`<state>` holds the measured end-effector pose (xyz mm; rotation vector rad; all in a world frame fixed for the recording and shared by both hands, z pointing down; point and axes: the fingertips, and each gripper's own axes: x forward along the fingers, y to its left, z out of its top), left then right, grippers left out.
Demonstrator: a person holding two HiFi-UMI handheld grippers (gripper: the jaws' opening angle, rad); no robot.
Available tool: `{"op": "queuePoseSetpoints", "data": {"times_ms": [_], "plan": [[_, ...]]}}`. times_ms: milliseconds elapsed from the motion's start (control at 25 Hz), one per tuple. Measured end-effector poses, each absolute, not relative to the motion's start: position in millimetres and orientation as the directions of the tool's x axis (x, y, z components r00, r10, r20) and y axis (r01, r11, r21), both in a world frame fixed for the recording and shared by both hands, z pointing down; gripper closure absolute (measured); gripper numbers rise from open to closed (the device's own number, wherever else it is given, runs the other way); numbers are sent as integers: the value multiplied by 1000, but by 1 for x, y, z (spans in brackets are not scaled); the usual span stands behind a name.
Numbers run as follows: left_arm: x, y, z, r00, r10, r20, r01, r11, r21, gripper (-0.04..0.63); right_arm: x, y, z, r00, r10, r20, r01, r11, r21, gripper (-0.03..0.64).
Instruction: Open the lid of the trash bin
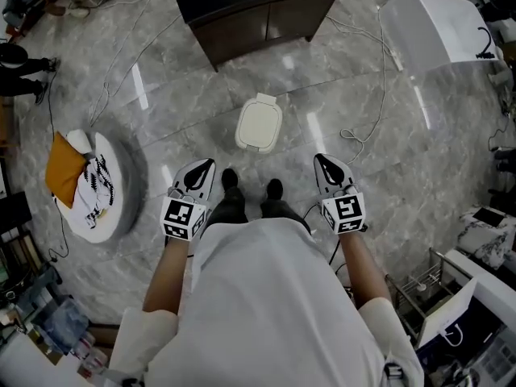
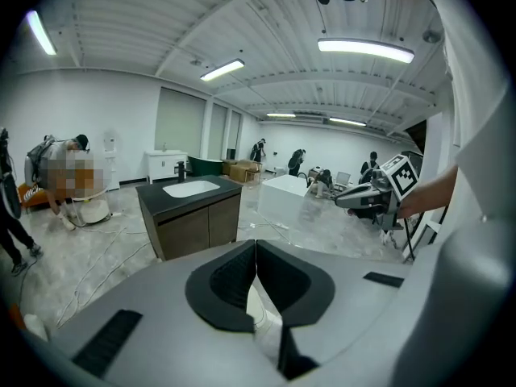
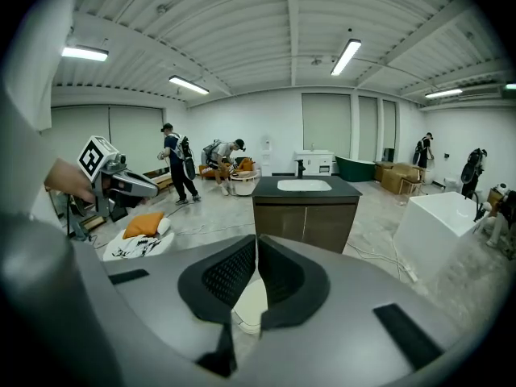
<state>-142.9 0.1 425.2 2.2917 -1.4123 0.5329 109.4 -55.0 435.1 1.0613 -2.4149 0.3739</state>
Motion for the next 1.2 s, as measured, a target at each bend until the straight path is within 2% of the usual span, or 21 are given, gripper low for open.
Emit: {"op": "queuePoseSetpoints", "data": {"times_ms": [480, 880, 1200], "plan": [[-151, -2, 475, 539, -622, 568, -822, -534, 197, 577, 94, -25, 461, -483, -644, 593, -823, 566, -56, 583], [-124, 1, 520, 632, -493, 598, -736, -623, 264, 577, 86, -12, 484, -425, -649, 631, -863, 500, -67, 583], [-100, -5, 558, 661, -415, 625, -669, -703, 242, 577, 91, -1, 519, -388, -624, 678, -884, 461, -80, 583]]}}
